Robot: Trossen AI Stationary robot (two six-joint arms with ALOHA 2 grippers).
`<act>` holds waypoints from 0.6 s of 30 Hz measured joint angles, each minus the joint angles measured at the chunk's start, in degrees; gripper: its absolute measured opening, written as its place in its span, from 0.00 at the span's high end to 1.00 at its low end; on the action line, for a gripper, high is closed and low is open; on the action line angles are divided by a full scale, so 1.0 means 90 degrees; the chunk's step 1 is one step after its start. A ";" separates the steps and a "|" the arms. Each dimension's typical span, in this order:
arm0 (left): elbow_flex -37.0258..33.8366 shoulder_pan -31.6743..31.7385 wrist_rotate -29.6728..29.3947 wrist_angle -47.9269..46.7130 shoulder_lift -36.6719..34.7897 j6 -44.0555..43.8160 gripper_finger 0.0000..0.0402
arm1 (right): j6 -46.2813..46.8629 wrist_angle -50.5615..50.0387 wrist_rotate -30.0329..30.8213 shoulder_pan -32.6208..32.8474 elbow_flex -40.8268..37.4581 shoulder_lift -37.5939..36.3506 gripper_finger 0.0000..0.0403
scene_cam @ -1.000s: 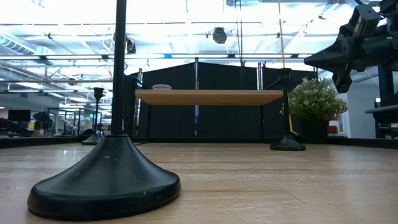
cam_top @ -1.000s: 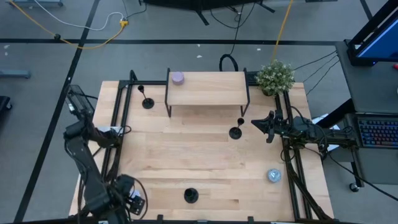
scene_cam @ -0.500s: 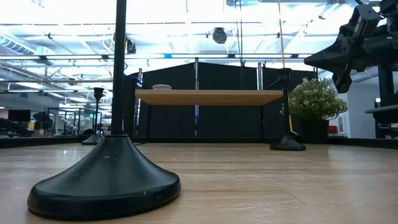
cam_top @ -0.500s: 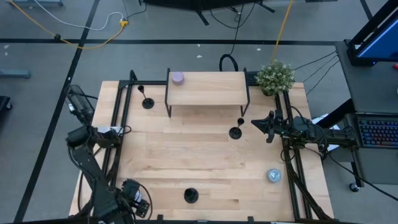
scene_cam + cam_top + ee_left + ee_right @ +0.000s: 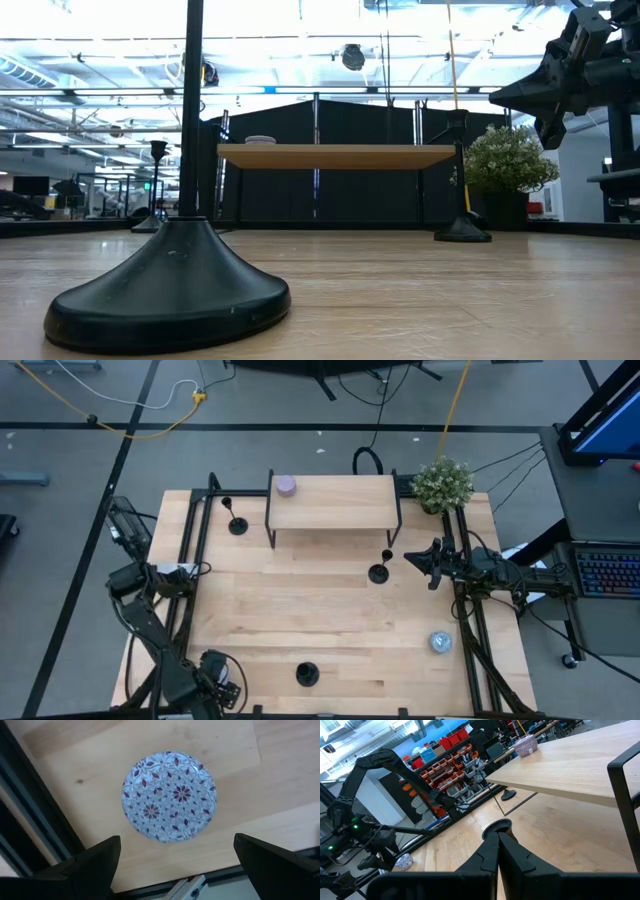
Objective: Pick & Place candle stick holders
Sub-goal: Put the white patterned scented candle on the shelf
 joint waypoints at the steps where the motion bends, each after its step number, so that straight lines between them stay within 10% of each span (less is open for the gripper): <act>1: -0.0037 0.0000 -0.0007 0.0010 0.0000 0.0002 0.02 | 0.0000 0.0000 0.0000 0.0002 0.0000 -0.0002 1.00; 18: -0.0689 0.0096 -0.0036 0.0591 0.0000 0.0297 0.02 | 0.0000 0.0000 0.0000 0.0002 0.0000 -0.0002 1.00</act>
